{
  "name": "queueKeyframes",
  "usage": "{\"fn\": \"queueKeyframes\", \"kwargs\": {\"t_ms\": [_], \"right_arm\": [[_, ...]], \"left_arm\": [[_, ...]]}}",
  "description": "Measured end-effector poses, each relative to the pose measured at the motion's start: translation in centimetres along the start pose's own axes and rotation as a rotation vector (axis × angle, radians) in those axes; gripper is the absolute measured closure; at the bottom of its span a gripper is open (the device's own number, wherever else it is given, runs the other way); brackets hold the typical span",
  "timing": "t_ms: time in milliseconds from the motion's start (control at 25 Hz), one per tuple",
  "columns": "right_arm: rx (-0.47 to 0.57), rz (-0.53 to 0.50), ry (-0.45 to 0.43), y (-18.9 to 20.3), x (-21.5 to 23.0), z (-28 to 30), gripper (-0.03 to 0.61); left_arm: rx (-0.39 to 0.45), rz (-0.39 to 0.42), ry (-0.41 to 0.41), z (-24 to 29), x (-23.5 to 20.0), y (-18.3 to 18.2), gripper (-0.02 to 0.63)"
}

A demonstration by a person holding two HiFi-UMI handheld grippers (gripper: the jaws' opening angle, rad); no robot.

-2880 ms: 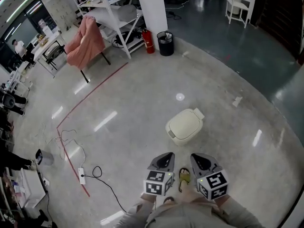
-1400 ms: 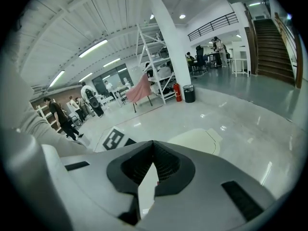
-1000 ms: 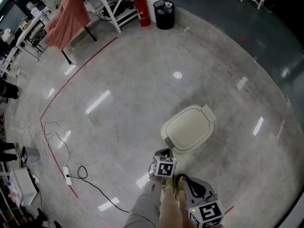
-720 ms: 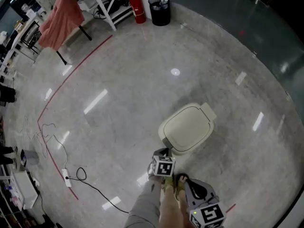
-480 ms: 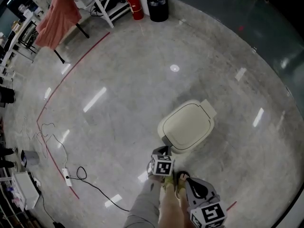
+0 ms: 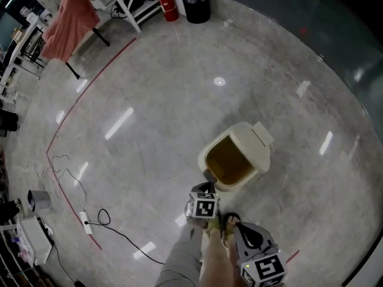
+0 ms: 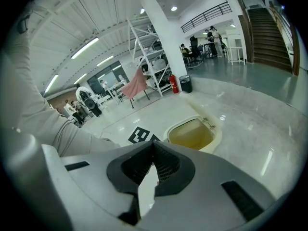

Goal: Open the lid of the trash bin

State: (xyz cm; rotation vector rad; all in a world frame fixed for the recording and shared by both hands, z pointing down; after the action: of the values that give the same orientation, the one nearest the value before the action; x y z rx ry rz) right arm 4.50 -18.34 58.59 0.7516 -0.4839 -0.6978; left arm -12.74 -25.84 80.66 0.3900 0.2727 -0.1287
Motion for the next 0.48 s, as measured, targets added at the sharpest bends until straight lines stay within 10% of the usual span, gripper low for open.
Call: {"fn": "queueKeyframes", "kwargs": {"t_ms": [480], "right_arm": [[-0.005, -0.003, 0.001, -0.27, 0.42, 0.56, 0.578]], "left_arm": [[-0.022, 0.035, 0.003, 0.25, -0.17, -0.37, 0.611]]}}
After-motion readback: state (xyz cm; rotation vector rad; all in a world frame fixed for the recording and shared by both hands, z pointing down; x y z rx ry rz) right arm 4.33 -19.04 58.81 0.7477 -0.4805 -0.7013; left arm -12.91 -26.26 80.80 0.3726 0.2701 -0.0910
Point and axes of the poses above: the fingertips, and each gripper's own axes: z forward along the fingers, x to its right, y out of its underside, the point moved 10 cm from there along -z, backward along the fingers, and after that the axes turned 14 degrees about -z, right-handed, at the moved point
